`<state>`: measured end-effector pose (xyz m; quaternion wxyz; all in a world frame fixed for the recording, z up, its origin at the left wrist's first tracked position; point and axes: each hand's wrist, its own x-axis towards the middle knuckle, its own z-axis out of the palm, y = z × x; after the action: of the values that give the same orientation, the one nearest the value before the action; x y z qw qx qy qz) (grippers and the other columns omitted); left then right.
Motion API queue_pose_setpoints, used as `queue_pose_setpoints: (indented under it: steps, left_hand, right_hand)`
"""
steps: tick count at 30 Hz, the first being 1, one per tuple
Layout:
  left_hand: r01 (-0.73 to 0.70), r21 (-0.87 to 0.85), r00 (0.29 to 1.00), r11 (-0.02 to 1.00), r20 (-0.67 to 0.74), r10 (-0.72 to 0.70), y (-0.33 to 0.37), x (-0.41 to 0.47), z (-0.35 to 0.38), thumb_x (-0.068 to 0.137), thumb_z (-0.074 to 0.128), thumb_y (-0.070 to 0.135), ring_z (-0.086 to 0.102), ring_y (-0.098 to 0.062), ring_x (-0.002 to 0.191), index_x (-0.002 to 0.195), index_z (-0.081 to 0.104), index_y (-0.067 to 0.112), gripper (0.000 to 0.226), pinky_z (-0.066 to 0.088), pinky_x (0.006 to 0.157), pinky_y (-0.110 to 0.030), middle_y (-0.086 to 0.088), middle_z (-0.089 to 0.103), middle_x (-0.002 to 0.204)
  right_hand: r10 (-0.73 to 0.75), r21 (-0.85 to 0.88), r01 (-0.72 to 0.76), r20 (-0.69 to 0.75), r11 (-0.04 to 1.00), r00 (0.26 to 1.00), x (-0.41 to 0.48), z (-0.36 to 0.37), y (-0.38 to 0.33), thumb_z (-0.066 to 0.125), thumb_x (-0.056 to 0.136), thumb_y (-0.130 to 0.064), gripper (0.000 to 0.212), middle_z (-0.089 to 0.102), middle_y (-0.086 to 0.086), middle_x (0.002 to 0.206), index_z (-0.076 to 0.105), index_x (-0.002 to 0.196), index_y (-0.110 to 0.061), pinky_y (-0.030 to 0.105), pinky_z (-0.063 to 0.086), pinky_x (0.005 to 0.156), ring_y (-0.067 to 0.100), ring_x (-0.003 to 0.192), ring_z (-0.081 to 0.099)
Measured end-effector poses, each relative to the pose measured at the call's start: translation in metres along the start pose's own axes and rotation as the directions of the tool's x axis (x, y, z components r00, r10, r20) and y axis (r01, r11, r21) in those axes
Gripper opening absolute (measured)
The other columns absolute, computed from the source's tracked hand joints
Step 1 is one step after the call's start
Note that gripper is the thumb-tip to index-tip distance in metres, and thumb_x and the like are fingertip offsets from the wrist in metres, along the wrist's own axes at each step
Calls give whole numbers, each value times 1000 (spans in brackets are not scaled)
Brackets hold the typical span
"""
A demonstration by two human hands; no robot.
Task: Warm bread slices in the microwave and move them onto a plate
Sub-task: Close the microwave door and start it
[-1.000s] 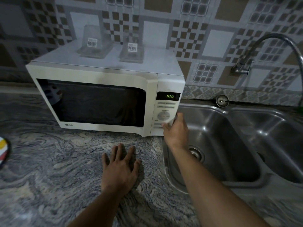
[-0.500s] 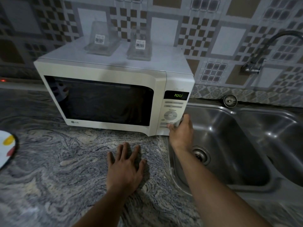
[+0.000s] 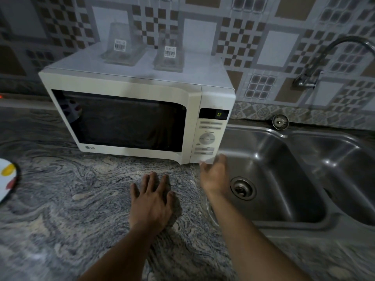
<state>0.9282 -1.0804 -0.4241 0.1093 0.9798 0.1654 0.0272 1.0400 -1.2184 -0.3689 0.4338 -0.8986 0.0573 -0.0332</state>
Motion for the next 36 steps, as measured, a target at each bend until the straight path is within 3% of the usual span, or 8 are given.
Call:
queue_pose_setpoints:
  steps: [3,6,10,14,19,26,32,36]
  left_hand:
    - [4,-9,1000,1000,7,-4,1,-1,-1,97,5,55,-10,-19,152,157,-4,28,67,-3,122,-52,-1,-5,166]
    - [2,-10,1000,1000,10,-1,0,0,-1,99,8,52,-9,-20,152,158,-2,27,65,-3,122,-51,-1,-4,166]
    - [-6,-1,999,1000,37,6,-1,-1,0,98,3,52,-13,-19,151,157,-6,27,65,-5,122,-50,-1,-8,165]
    - [-39,-8,998,999,46,40,-8,1,0,83,-13,59,-15,-17,150,156,-7,32,78,-7,122,-46,1,-9,165]
    - [-56,32,997,998,46,55,-14,1,-2,87,-10,60,-23,-20,147,153,-13,40,70,-11,120,-52,3,-17,162]
    - [-43,70,998,997,55,39,-13,0,1,88,-9,59,-23,-23,148,151,-20,43,66,-11,118,-56,-3,-18,163]
    - [-44,69,998,997,46,41,-13,0,-1,84,-14,60,-24,-20,146,150,-20,43,69,-11,119,-56,-1,-18,162]
    - [-49,66,998,997,41,46,-13,0,-1,85,-12,59,-24,-19,146,151,-18,43,68,-11,119,-56,-2,-16,163]
  right_hand:
    - [-122,-306,160,139,939,983,-38,15,27,48,101,-34,60,40,10,149,22,153,-18,44,51,91,31,126,52]
    - [-189,-480,345,343,806,920,-62,19,46,25,107,-38,60,3,13,167,8,160,-14,49,13,123,32,153,4]
    - [-169,-532,414,448,739,878,-72,14,51,9,106,-45,62,-22,7,164,-9,159,-18,45,-11,123,20,150,-24]
    - [-156,-560,417,453,716,878,-73,12,50,5,105,-47,62,-26,6,163,-15,158,-21,45,-9,123,19,149,-26]
    - [-160,-561,413,445,717,881,-71,14,47,1,103,-48,62,-29,5,161,-18,157,-22,45,-10,123,18,149,-28]
    - [-185,-550,416,426,724,886,-75,15,51,-25,77,-54,86,-29,4,162,-17,157,-24,46,-9,123,18,148,-29]
    - [-152,-549,405,448,731,881,-73,12,47,3,103,-49,62,-29,3,161,-16,157,-24,45,-10,123,18,148,-29]
    - [-162,-545,403,436,735,885,-72,14,49,7,104,-48,61,-26,2,163,-13,158,-26,46,-9,123,17,149,-27]
